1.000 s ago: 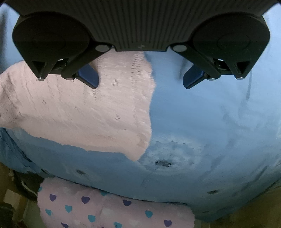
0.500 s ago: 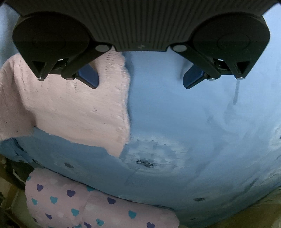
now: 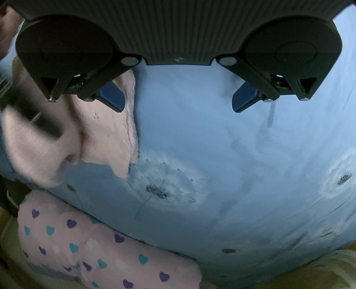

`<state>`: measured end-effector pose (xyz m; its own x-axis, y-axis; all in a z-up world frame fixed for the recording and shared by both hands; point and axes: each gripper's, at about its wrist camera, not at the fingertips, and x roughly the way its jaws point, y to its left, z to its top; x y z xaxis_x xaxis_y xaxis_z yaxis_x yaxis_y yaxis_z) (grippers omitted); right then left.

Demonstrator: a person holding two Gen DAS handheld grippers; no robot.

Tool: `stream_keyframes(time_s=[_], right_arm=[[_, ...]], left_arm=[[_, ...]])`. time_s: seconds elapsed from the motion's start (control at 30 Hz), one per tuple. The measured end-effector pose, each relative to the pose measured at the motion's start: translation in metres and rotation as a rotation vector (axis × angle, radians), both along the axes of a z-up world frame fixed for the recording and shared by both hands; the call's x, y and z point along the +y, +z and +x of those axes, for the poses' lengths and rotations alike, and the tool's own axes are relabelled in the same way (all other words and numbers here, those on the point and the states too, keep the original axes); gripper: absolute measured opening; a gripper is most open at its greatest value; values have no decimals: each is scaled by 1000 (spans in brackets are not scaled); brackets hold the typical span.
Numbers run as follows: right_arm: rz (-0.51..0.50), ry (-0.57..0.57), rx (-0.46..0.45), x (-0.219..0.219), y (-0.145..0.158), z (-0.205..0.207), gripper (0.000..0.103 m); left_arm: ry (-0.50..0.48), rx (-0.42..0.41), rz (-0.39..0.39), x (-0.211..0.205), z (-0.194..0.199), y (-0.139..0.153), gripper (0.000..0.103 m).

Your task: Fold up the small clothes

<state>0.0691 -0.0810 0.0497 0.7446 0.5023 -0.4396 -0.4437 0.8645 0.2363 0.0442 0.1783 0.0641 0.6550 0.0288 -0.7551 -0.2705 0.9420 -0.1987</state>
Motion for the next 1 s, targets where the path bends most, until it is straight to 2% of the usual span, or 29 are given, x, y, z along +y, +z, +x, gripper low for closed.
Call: stream_keyframes(time_s=[0.13, 0.3, 0.43, 0.57, 0.67, 0.8, 0.83, 0.9, 1.0], right_arm=[[-66, 66, 4, 15, -12, -8, 27], [-92, 178, -29, 26, 1, -19, 26], [-142, 176, -41, 37, 5, -26, 28], [-90, 234, -12, 29, 13, -32, 28], [-72, 245, -42, 13, 25, -49, 28], [-80, 200, -59, -13, 35, -59, 28], [-83, 174, -52, -22, 36, -60, 31], [-92, 112, -42, -38, 35, -56, 50], [-120, -23, -40, -59, 29, -51, 57]], left_arm=[[20, -11, -15, 8, -2, 3, 103], [48, -27, -43, 16, -4, 6, 103], [54, -36, -83, 19, -5, 6, 103], [57, -58, -70, 16, -8, 10, 103], [38, -88, -61, 7, -9, 16, 103], [-11, -149, -80, -8, -13, 23, 103], [-21, -159, -83, -13, -14, 23, 103], [-26, -170, -78, -21, -16, 23, 103], [-51, -197, -65, -34, -19, 24, 103]])
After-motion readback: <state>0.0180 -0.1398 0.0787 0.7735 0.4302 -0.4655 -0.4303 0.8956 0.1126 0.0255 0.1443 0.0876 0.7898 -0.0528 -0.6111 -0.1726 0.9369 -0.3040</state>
